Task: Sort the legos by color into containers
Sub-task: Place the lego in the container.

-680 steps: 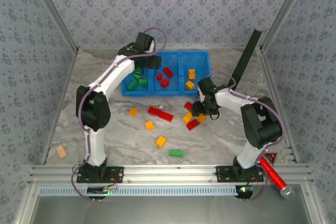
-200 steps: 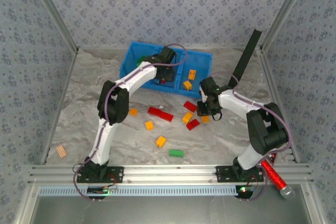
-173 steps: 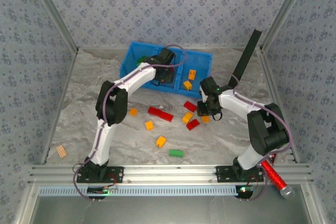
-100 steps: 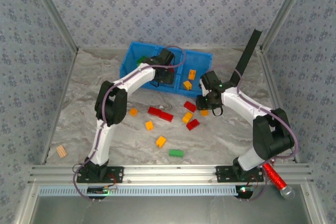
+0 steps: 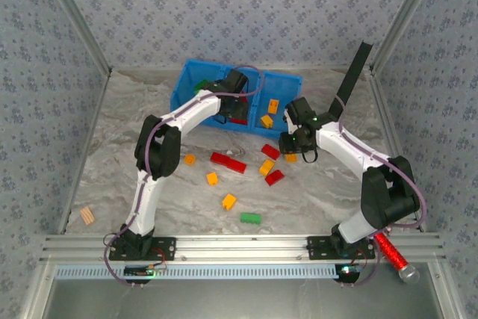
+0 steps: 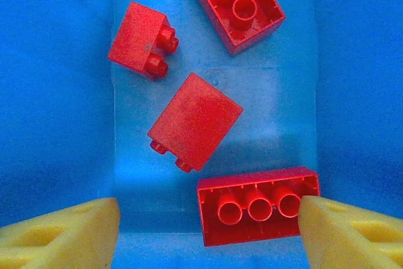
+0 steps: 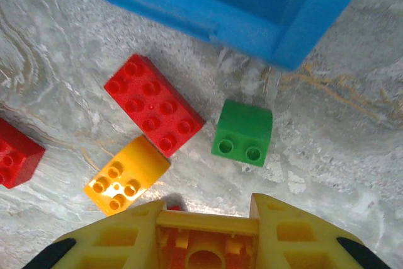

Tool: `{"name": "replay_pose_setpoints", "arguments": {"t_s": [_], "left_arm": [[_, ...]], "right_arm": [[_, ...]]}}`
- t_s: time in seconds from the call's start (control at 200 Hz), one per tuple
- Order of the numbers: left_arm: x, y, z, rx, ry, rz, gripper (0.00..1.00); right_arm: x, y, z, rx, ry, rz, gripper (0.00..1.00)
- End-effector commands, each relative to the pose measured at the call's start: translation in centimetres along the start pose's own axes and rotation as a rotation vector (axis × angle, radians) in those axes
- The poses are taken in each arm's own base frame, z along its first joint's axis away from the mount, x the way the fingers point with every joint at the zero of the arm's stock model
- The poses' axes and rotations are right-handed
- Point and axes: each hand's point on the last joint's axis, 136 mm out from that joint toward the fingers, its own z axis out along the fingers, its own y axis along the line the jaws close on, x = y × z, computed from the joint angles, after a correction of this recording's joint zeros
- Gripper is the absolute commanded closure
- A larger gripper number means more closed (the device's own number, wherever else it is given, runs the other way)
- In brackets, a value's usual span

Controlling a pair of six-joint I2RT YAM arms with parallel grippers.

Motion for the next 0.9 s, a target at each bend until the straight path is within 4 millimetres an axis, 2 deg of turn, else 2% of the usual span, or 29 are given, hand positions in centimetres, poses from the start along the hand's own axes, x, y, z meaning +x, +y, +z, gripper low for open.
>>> {"name": "replay_pose_setpoints", "arguments": {"t_s": [0.0, 0.02, 0.035, 0.085, 0.22, 0.365, 0.505, 0.59, 0.7, 0.73, 0.895], "left_arm": [[-2.1, 0.0, -4.1, 0.039, -0.081, -0.035, 0.26], [-2.2, 0.0, -4.5, 0.044, -0.088, -0.036, 0.26], [-2.2, 0.0, -4.8, 0.047, -0.090, -0.037, 0.26], [-3.0, -0.4, -5.9, 0.080, -0.128, -0.047, 0.25], [-3.3, -1.1, -9.4, 0.164, -0.166, -0.060, 0.25], [-2.3, -1.2, -12.9, 0.236, -0.185, -0.071, 0.25], [-0.6, 0.5, -16.2, 0.264, -0.218, -0.123, 0.25], [2.0, 1.1, -17.4, 0.279, -0.193, -0.135, 0.25], [5.9, 1.0, -18.5, 0.265, -0.132, -0.098, 0.26], [7.6, 1.0, -18.4, 0.249, -0.093, -0.076, 0.26], [13.7, 0.0, -18.7, 0.262, -0.023, 0.126, 0.25]], "right_arm": [[-2.3, 0.2, -2.4, 0.013, -0.074, -0.027, 0.69], [-2.4, 0.1, -2.3, 0.017, -0.074, -0.029, 0.69], [-3.5, 0.3, -3.0, 0.013, -0.106, -0.032, 0.69], [-5.0, 0.4, -3.6, 0.015, -0.145, -0.037, 0.69], [-8.8, 0.5, -3.7, 0.032, -0.220, -0.048, 0.69], [-12.6, 0.9, -2.4, 0.035, -0.285, -0.065, 0.69], [-14.8, 0.8, 0.0, 0.070, -0.286, -0.072, 0.69], [-15.1, 1.0, 1.7, 0.086, -0.262, -0.088, 0.68], [-14.8, 1.0, 3.7, 0.109, -0.222, -0.105, 0.66], [-14.6, 1.0, 4.3, 0.114, -0.210, -0.107, 0.66], [-13.3, 0.5, 6.7, 0.132, -0.153, -0.108, 0.62]]}}
